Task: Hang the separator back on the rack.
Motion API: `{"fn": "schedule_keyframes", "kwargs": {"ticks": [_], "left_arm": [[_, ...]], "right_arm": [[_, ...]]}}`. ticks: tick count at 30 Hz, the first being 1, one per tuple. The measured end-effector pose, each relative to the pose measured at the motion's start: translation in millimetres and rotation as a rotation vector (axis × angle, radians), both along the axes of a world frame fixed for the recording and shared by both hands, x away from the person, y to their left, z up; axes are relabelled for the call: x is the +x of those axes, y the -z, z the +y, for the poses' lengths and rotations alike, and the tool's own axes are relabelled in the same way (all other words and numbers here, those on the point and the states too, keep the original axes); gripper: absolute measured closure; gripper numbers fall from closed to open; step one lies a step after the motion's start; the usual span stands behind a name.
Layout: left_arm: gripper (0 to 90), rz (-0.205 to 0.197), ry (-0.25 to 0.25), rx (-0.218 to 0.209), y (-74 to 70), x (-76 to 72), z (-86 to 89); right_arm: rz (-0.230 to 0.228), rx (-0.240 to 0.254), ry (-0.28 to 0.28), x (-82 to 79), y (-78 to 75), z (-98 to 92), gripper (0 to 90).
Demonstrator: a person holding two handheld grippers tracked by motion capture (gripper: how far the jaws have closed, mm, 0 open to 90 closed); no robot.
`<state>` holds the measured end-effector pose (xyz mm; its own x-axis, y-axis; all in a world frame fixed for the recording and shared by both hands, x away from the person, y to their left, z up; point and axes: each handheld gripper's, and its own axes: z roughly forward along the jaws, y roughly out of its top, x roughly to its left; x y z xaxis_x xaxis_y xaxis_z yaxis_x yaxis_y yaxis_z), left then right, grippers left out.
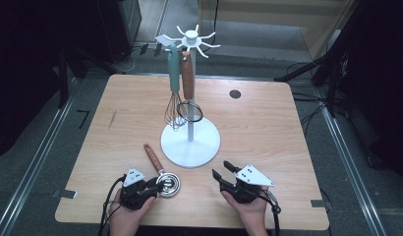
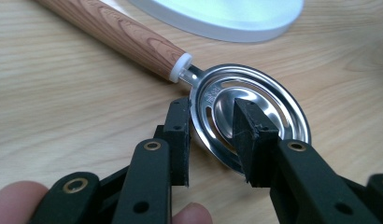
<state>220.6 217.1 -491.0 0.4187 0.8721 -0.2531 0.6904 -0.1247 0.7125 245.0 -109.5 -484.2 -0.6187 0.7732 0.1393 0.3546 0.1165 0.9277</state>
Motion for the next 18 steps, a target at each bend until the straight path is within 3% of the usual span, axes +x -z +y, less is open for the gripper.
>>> {"fn": "schedule_keyframes", "kwargs": {"ticks": [3,8,10,12,15,18], "left_arm": [[62.1,0.002,0.020,-0.014,0.7,-1.8,-8.6],[60.6,-0.004,0.072,-0.059,-2.4,-2.6,-18.5],[60.6,-0.015,0.082,-0.054,-3.1,-2.2,-18.2],[63.1,-0.020,0.073,-0.068,-3.1,-0.1,-13.9],[75.8,-0.018,0.059,-0.090,-3.8,4.4,-5.8],[85.1,-0.002,0.038,-0.051,-1.0,9.8,-4.8]], "right_arm": [[0.012,-0.025,-0.049,-3.0,2.2,9.6,51.9],[0.012,-0.074,-0.114,-8.5,7.0,24.3,53.5],[0.010,-0.093,-0.132,-10.3,7.9,26.5,53.7],[0.011,-0.091,-0.136,-11.4,7.8,26.4,55.0],[0.018,-0.076,-0.147,-11.5,8.2,27.3,60.3],[0.040,-0.053,-0.195,-9.8,10.7,31.4,64.7]]}}
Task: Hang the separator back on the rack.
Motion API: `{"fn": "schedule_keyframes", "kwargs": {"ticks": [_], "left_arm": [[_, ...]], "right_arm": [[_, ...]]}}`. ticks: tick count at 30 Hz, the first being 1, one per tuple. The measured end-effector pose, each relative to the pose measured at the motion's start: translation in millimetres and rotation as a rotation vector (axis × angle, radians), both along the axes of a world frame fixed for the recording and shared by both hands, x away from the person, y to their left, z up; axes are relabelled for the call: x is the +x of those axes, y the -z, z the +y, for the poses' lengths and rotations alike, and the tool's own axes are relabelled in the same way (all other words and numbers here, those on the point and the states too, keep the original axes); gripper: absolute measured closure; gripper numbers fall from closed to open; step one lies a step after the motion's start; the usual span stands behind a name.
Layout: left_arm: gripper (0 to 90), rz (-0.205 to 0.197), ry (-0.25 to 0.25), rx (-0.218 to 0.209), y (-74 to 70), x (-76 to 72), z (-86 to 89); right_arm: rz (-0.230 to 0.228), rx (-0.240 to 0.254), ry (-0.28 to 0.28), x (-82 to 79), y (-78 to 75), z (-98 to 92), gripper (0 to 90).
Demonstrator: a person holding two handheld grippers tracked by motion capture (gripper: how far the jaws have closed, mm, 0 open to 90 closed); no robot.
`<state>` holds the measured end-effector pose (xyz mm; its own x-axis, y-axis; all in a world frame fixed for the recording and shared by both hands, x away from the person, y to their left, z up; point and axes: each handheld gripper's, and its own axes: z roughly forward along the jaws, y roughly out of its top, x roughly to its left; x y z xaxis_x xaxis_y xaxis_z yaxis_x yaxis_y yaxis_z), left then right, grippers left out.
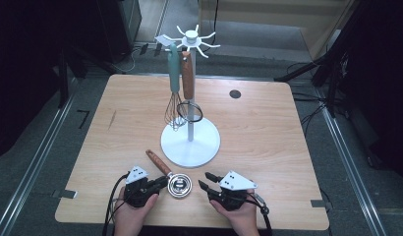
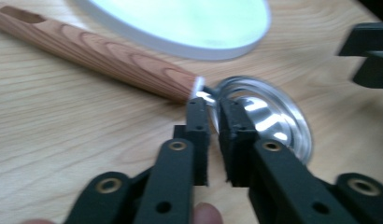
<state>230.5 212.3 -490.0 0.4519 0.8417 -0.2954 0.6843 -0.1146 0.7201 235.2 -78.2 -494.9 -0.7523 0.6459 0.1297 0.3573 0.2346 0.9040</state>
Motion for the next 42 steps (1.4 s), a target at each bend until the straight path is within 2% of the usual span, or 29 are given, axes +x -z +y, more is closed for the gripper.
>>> {"fn": "schedule_keyframes", "kwargs": {"ticks": [5,10,15,21,29,34,42], "left_arm": [[86.9,0.013,0.014,0.036,3.8,4.6,-5.9],[87.2,0.017,0.045,0.052,3.7,3.6,-12.2],[88.0,0.007,0.075,0.069,3.9,0.0,-21.1],[90.0,0.015,0.106,0.072,3.8,-4.3,-32.0],[90.0,0.023,0.137,0.056,4.9,-5.1,-42.8],[90.0,0.009,0.159,0.073,5.2,-8.4,-52.0],[90.0,0.017,0.192,0.068,5.4,-9.9,-65.6]], "right_arm": [[0.002,-0.006,-0.020,-1.6,0.9,6.8,64.2],[0.005,-0.012,-0.024,-0.4,1.4,7.0,63.9],[0.014,-0.007,-0.043,0.9,1.5,5.4,69.4],[0.018,-0.007,-0.055,0.1,-0.3,5.6,75.3],[0.021,-0.015,-0.039,0.1,-0.6,3.7,75.6],[0.013,-0.018,-0.015,0.7,-1.3,0.1,72.0],[0.009,-0.018,0.000,0.2,-2.8,-3.2,72.4]]}}
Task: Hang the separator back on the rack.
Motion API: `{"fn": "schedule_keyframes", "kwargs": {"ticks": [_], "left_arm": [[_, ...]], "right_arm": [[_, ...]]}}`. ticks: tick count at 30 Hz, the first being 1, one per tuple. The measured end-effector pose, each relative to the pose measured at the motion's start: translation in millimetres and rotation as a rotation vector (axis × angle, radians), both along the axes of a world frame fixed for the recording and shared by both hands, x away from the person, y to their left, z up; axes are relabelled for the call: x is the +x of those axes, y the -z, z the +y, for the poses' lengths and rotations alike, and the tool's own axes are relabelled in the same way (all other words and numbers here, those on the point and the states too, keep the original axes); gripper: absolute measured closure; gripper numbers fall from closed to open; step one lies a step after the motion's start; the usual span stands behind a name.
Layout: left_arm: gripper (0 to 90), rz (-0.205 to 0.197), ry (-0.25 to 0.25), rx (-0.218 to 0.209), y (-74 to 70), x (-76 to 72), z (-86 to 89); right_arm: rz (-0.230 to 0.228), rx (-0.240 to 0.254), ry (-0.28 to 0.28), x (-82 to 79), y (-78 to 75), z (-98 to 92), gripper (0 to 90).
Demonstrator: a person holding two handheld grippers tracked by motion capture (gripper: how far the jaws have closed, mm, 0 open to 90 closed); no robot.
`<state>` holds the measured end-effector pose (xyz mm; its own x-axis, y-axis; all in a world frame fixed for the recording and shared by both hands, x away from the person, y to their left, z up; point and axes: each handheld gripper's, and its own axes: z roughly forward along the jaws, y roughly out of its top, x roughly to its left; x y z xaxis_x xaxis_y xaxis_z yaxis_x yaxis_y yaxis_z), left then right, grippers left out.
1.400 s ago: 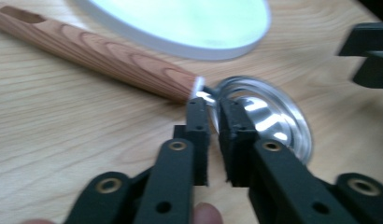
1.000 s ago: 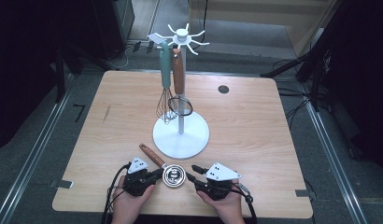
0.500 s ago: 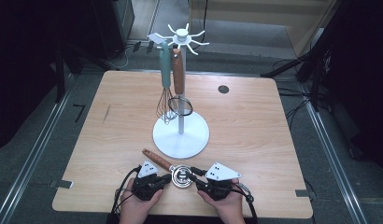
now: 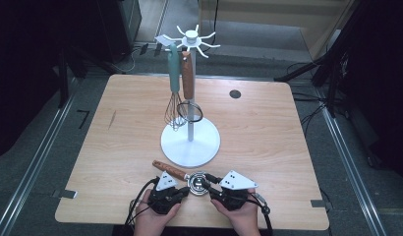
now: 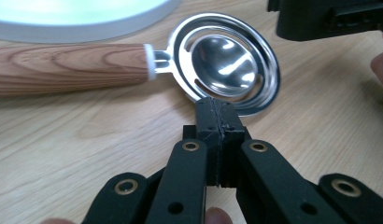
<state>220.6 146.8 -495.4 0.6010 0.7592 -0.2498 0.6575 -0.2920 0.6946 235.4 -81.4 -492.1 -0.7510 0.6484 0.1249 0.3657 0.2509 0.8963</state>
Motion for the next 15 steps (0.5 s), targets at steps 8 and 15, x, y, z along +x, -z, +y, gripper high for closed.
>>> {"fn": "schedule_keyframes", "kwargs": {"ticks": [8,15], "left_arm": [[89.8,-0.024,-0.004,-0.010,-6.6,1.3,12.1],[89.8,-0.048,-0.100,-0.028,-11.6,11.5,59.4]], "right_arm": [[0.006,-0.013,0.003,0.7,1.8,1.0,71.6],[0.059,0.002,-0.073,2.2,2.8,4.9,85.2]]}}
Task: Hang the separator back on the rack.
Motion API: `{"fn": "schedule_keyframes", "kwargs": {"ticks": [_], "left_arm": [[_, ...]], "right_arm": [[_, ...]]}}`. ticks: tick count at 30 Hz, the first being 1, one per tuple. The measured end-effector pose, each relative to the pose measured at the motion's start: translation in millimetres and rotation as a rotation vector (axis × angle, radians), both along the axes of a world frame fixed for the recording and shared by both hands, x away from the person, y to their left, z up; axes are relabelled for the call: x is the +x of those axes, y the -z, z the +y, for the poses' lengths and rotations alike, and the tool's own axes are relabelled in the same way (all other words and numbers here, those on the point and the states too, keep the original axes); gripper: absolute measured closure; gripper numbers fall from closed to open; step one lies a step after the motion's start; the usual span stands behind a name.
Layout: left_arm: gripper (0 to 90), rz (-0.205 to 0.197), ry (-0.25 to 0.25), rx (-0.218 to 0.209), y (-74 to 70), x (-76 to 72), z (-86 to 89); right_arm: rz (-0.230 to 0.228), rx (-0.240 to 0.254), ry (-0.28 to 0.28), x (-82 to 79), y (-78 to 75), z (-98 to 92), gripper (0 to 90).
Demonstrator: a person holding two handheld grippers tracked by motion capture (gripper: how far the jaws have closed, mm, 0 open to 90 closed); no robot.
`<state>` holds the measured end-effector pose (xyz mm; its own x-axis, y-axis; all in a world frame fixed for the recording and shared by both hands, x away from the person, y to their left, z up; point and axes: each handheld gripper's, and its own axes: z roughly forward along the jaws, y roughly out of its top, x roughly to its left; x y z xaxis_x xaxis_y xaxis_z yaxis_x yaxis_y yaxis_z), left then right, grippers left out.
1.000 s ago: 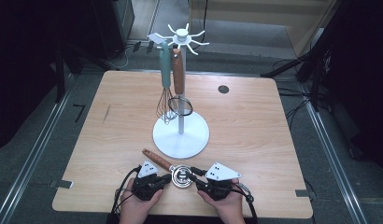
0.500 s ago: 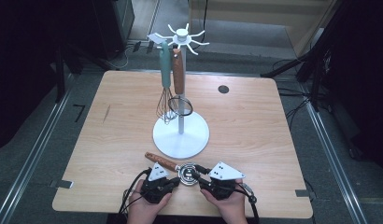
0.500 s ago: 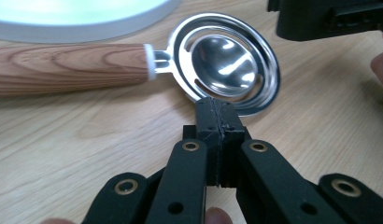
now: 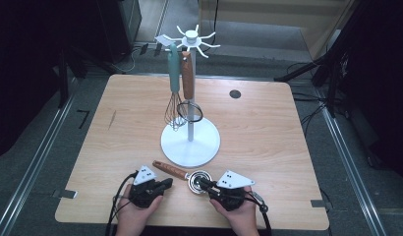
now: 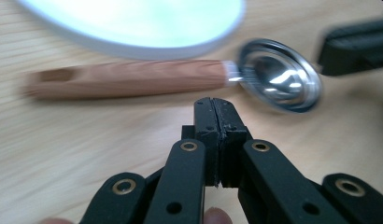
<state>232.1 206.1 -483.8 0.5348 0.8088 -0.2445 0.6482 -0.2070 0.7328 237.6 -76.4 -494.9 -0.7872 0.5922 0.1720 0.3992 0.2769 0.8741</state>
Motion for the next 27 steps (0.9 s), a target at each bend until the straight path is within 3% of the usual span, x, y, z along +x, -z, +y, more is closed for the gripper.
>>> {"fn": "schedule_keyframes", "kwargs": {"ticks": [6,13,20,27], "left_arm": [[88.7,0.007,-0.082,-0.021,3.3,14.5,30.0],[87.8,0.012,-0.156,-0.031,4.7,23.2,45.4],[87.8,0.023,-0.173,-0.017,7.1,29.4,48.4],[89.0,0.020,-0.133,0.017,7.8,38.6,34.3]], "right_arm": [[0.033,-0.060,-0.004,4.1,7.0,7.5,84.4],[0.094,-0.124,0.017,8.6,8.8,6.5,84.5],[0.102,-0.148,-0.002,3.7,9.7,2.1,83.9],[0.107,-0.146,0.006,-6.4,10.4,-13.9,83.0]]}}
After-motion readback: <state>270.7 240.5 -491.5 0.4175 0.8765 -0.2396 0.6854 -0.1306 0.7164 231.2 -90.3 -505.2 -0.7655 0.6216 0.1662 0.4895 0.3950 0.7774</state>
